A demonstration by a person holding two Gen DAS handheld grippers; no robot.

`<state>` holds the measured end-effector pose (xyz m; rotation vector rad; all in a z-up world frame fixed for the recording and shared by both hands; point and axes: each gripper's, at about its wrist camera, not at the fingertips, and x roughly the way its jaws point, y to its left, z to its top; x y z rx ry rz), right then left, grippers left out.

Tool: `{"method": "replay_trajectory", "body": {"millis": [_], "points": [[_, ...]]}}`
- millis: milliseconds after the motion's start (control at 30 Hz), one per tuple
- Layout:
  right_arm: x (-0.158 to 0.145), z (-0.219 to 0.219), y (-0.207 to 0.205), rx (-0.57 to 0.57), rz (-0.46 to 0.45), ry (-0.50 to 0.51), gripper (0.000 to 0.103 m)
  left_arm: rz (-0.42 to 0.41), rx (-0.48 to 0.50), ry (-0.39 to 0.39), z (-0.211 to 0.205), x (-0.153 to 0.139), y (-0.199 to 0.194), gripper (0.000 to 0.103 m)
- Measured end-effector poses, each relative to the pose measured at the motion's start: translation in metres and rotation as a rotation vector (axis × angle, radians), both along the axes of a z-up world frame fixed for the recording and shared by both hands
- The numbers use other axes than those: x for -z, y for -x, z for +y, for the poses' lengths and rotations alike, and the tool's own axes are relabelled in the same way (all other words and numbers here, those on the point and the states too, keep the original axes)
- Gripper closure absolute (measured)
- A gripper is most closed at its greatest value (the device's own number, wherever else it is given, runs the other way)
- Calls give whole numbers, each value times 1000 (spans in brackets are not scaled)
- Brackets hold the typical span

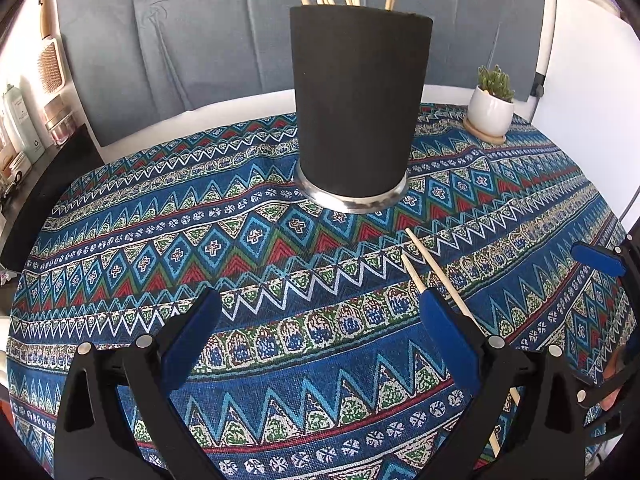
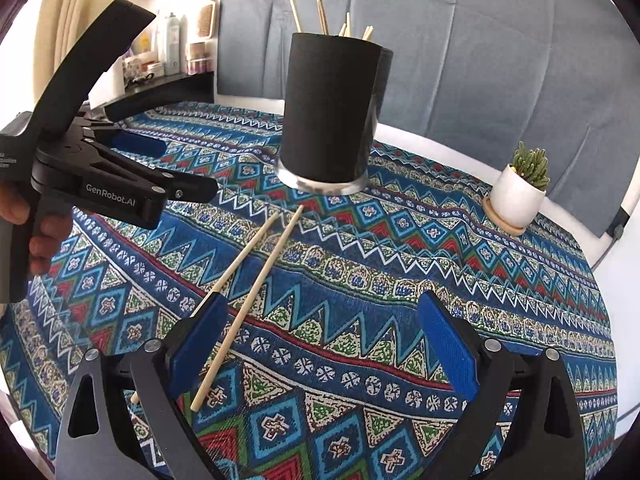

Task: Organize utensils
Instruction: 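Lower both open tools toward the last two wooden sticks on the cloth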

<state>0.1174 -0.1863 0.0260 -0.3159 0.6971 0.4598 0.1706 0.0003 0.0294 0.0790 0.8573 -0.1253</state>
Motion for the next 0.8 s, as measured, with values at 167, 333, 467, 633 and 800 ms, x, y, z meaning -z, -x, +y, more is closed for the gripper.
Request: {"method": "replay_trajectory", "body": {"millis": [167,333,467,633,800], "points": [[9,8,-5,-18,76,26,12,55,30,-26,-14,10,-6,6],[20,10,-13,-17,166,41,12,139,61,-28,-24,28,-11,6],[23,9,-18,-22,201,29,12,150,66,-16,-29,31,-14,6],[25,6,-23,-26,237,1,9,158,89,4,-37,33,-17,6],[27,4,-27,-22,258,-14,8,136,87,-2,-45,38,-18,6]]}}
